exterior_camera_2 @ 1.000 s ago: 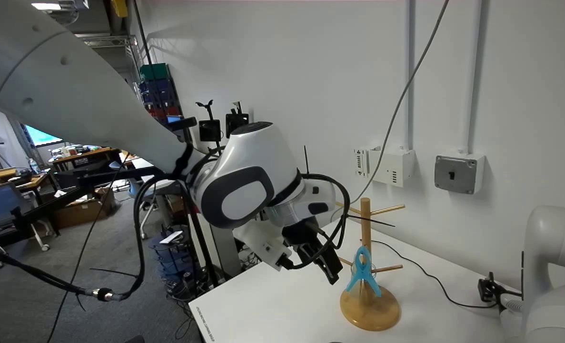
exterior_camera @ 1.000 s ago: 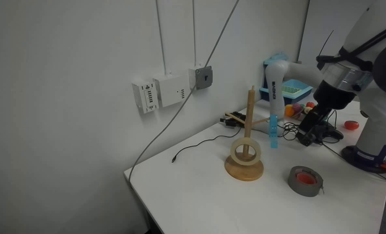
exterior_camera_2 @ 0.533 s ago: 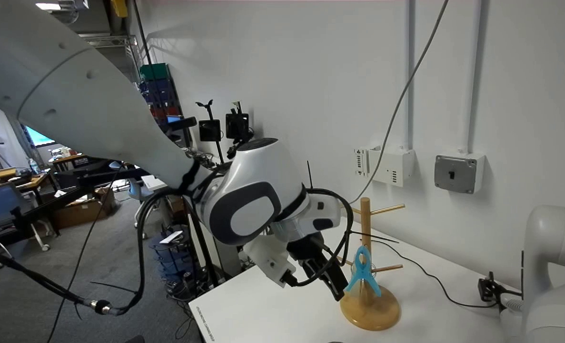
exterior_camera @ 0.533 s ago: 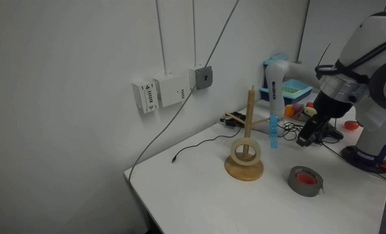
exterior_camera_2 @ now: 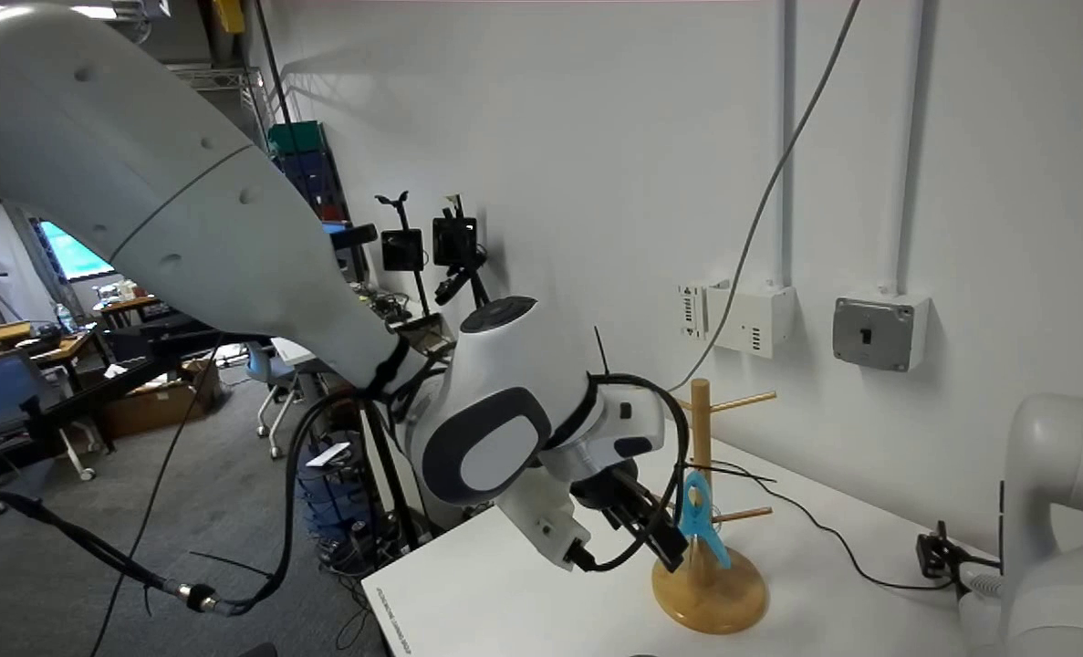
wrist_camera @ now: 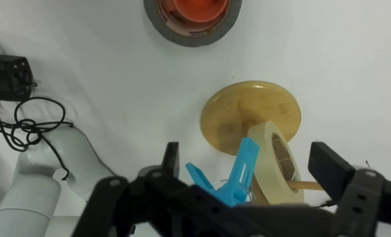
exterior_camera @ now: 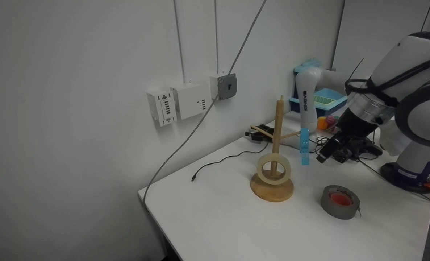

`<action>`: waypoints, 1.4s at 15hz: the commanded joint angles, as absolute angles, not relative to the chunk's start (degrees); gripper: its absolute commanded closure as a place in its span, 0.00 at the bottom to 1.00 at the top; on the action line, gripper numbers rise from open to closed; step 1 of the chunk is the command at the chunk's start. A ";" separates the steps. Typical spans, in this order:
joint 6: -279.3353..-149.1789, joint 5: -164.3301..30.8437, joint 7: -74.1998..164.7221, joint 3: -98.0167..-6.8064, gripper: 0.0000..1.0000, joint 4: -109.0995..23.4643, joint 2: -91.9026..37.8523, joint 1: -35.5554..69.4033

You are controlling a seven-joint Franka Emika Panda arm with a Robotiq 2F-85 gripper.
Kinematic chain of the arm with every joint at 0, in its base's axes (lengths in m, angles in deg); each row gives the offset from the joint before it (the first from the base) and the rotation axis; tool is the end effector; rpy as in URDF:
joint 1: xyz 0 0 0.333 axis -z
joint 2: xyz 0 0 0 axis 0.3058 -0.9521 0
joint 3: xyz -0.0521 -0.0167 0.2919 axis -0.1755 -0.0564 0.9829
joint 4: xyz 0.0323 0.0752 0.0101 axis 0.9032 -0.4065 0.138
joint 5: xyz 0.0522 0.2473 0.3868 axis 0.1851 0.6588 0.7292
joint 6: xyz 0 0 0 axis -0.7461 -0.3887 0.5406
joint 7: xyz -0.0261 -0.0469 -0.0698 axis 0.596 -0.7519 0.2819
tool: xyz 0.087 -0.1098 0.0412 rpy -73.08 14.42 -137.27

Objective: Move the peg from the stand to the table

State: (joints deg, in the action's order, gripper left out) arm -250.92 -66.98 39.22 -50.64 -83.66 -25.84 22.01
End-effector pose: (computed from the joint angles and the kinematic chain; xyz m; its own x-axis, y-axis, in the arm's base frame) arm 0.5992 -0.0645 0.1524 0.9233 -0.0181 0.3837 -0.0397 -0.9980 0.0485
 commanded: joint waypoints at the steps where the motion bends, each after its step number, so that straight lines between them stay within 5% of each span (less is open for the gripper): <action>1: -255.47 -63.15 34.52 -46.85 0.00 -80.66 -29.07 26.15; 7: -256.19 -58.43 27.91 -36.40 0.00 -75.47 -33.73 36.41; 19: -255.41 -60.36 24.44 -30.01 0.00 -69.19 -39.68 43.29; 20: -255.38 -60.44 24.29 -29.90 0.05 -68.75 -40.00 43.34; 21: -255.38 -60.49 24.19 -29.83 0.23 -68.44 -40.23 43.38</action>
